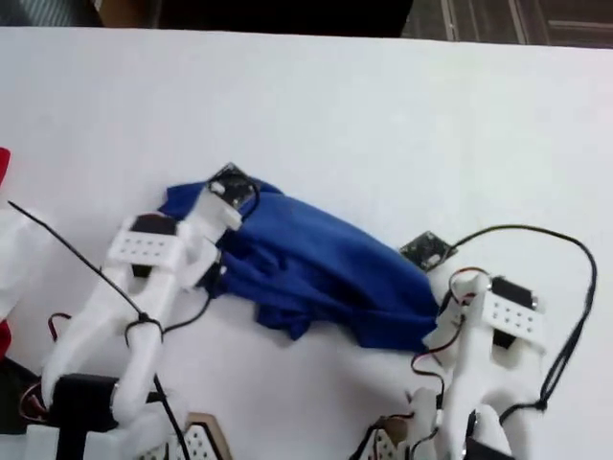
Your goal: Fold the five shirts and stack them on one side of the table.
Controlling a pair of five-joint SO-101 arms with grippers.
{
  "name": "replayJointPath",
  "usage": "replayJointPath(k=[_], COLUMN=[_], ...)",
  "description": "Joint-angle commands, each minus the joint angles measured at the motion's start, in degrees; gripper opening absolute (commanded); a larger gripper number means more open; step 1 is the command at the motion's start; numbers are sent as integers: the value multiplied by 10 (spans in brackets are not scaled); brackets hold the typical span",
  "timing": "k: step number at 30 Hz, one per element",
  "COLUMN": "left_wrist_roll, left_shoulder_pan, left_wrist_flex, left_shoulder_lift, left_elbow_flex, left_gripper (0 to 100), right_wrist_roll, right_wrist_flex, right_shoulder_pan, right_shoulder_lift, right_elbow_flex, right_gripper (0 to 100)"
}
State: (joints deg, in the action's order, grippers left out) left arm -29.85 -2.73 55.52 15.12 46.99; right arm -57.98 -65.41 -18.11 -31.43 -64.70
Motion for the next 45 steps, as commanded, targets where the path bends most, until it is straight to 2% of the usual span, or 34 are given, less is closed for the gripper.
replayJointPath(k=[1,4,6,12,15,19,22,26,32,39,45], left_wrist_roll=[16,42,33,25,24,24,24,23,23,23,23], left_shoulder_pan=[-21,-46,-48,-45,-46,-43,-43,-43,-43,-46,-46], left_wrist_flex=[-10,-18,-20,-19,-19,-18,-18,-18,-18,-17,-17], left_shoulder_lift=[28,26,25,25,25,25,25,25,25,25,25], left_elbow_flex=[-34,-41,-38,-36,-36,-36,-36,-36,-36,-36,-36], left_gripper=[24,24,24,24,24,24,24,24,24,24,24], right_wrist_roll=[69,139,152,86,82,82,94,149,158,74,-12], right_wrist_flex=[95,121,99,-63,-101,-100,-59,28,36,36,2], right_shoulder_pan=[35,57,68,52,22,18,39,87,155,144,78], right_shoulder_lift=[44,95,121,124,102,98,98,99,99,98,92], right_elbow_flex=[6,53,95,211,261,244,205,162,102,18,0], right_gripper=[297,297,297,297,297,297,297,297,297,297,296])
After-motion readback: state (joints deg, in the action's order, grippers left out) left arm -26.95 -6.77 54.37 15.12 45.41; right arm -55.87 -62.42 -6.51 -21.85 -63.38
